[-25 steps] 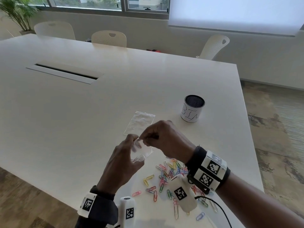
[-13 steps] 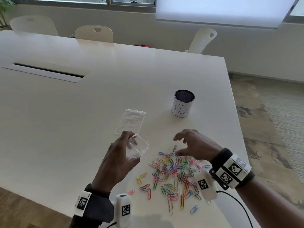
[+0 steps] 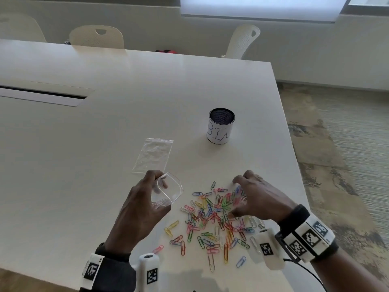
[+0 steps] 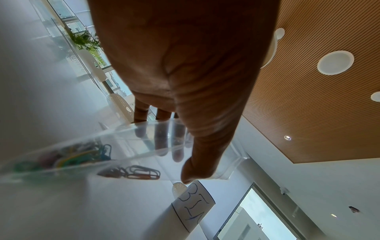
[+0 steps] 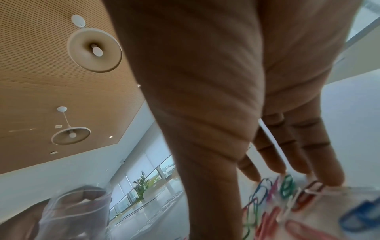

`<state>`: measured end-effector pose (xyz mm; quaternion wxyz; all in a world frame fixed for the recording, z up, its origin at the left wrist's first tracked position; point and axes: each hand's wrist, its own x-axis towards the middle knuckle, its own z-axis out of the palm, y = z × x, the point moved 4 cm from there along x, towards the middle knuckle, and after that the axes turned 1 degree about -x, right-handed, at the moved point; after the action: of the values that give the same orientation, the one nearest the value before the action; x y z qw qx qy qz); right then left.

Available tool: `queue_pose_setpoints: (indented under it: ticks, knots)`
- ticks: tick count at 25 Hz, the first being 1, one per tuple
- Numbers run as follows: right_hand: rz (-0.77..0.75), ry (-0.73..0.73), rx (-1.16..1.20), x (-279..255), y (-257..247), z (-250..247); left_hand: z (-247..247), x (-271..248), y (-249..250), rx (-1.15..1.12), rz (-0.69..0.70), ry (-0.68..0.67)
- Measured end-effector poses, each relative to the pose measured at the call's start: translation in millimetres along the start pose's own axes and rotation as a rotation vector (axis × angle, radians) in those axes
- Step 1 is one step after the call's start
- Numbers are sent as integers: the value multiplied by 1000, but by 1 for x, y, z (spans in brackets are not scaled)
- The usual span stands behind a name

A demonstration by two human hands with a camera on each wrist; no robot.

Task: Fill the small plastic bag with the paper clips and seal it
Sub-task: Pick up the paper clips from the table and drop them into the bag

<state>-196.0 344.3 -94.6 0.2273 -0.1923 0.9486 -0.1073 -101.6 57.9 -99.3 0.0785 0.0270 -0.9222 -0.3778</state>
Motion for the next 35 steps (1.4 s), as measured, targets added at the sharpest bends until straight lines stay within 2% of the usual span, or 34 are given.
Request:
queue_pose_setpoints:
  ticks: [4,8,15,18,23,26,30,32,35]
  knots:
    - [-60,23,39,-4,-20,16,0,0,3,-6,0,-14]
    - [-112,120,78,-3,-36,25,-3,-1,5,-18,1,-27]
    - [-157,222,55,-1,-45,31,-2,0,4,-19,-7,-23]
    - [-160,209,86,1,-42,27,0,-1,5,-29,-3,-28]
    - [-89,191,317,6,-23,12,4,-1,5,-39,7,-30]
    - [-53,148,612,4,-17,1,7,-2,6,-36,2,-42]
    - [-193,101,958,-2,-42,-20,9,-4,6,-32,3,-47]
    - [-270,95,1016,-4,-64,-28,8,-4,6,-34,2,-45]
    - [-337,126,902,0,-96,-31,7,-4,7,-35,-2,-39]
